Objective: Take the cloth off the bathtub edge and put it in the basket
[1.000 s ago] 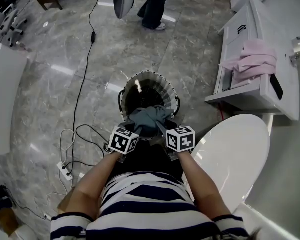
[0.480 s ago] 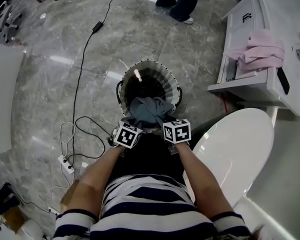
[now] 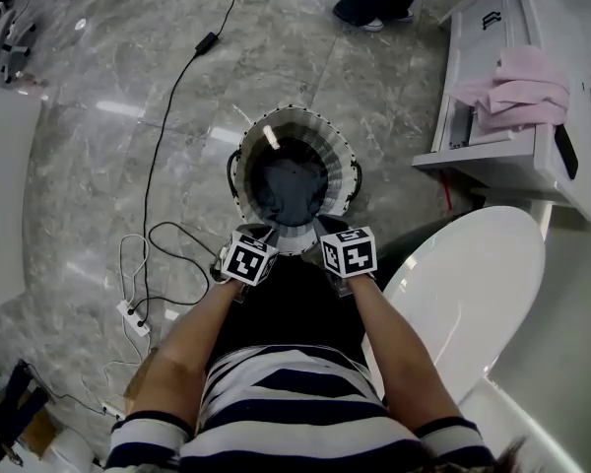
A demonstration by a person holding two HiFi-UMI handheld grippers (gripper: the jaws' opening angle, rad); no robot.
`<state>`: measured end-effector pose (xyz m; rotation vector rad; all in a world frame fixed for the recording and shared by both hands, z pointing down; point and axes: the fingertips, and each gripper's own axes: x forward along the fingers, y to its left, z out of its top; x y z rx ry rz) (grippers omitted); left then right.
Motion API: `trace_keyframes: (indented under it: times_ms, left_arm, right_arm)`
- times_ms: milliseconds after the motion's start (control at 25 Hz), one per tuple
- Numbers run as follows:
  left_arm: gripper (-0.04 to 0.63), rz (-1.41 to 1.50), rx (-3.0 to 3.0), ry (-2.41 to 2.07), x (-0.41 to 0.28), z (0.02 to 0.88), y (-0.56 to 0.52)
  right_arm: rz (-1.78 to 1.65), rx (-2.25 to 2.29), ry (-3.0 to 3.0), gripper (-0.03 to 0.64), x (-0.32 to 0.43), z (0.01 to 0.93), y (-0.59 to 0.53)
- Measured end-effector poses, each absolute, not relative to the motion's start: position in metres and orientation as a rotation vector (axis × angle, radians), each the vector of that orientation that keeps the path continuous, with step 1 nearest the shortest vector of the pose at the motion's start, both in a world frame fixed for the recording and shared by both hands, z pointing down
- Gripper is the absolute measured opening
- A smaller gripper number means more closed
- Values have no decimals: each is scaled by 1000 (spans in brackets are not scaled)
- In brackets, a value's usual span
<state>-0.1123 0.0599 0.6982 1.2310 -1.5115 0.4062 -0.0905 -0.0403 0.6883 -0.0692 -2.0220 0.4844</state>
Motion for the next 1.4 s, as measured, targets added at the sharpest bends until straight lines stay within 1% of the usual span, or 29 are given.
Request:
trace_keyframes:
  times_ms: [360, 1400]
  left_arm:
    - [35, 359, 1221, -1554, -115, 686, 58]
    - [34, 218, 1253, -1760, -141, 612, 45]
  right_arm:
    - [523, -45, -2022, 44, -84, 684, -38]
    - [510, 73, -2162, 28, -82, 628, -55]
